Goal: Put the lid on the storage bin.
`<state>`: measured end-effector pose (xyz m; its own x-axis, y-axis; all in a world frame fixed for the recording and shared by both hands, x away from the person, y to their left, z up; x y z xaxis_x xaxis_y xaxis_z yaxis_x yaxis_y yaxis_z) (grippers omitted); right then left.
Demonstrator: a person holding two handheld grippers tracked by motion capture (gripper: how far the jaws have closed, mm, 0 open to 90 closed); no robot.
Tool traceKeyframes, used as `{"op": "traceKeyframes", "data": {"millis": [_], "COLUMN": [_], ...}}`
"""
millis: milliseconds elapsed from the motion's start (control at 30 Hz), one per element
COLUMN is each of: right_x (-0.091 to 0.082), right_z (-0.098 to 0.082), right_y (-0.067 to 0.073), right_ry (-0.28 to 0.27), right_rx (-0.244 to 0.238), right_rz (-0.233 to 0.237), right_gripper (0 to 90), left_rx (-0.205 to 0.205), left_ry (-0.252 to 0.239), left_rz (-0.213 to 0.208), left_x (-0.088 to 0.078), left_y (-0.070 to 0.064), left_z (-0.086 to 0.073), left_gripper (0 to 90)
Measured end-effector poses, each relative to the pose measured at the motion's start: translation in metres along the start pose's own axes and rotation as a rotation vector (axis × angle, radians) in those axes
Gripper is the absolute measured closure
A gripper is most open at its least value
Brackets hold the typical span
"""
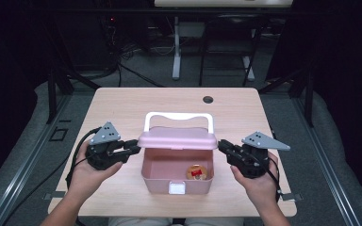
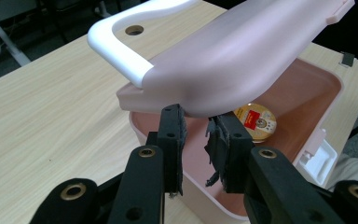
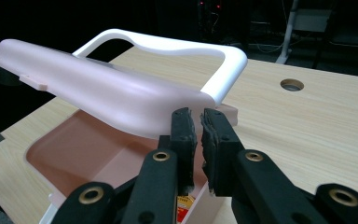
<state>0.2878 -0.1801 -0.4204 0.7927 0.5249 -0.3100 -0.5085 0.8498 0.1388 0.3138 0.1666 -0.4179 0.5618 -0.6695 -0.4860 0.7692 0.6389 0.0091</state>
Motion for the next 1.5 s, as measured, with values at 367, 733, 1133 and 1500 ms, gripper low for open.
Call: {"op": "traceKeyframes", "data": {"millis": [367,733,1133,1500], "right_x": [-0.001,0.002,0.004,0.004], "right_z": [-0.015,-0.027,-0.033,-0.038], "right_y": [0.002,0.001,0.002,0.003], "right_ry": [0.022,0.037,0.044,0.061], "right_rx": [0.001,0.021,0.006,0.003], "right_rz": [0.001,0.003,-0.003,0.002], "right_gripper": [82.5,82.5,82.5,82.5], "left_rx": [0.006,0.009,0.006,0.003], "left_ry": [0.024,0.029,0.044,0.058], "left_rz": [-0.006,-0.004,-0.022,-0.022], "left_x": [0.000,0.002,0.003,0.007], "left_y": [-0.007,-0.013,-0.015,-0.016], "left_z": [-0.015,-0.027,-0.039,-0.045], "left_gripper": [74.4,74.4,75.1,75.4]}}
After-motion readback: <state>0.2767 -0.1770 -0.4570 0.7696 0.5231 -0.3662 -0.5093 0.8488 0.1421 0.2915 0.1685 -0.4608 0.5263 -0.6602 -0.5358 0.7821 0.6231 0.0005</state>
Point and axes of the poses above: each handheld gripper's, and its own axes: x roughly forward along the jaws, z roughly out of its top, y roughly to its left, the point moved 3 cm from there along x, roughly forward along the jaws, and after that the axes turned 5 degrees about -y, right-handed, at the moved point
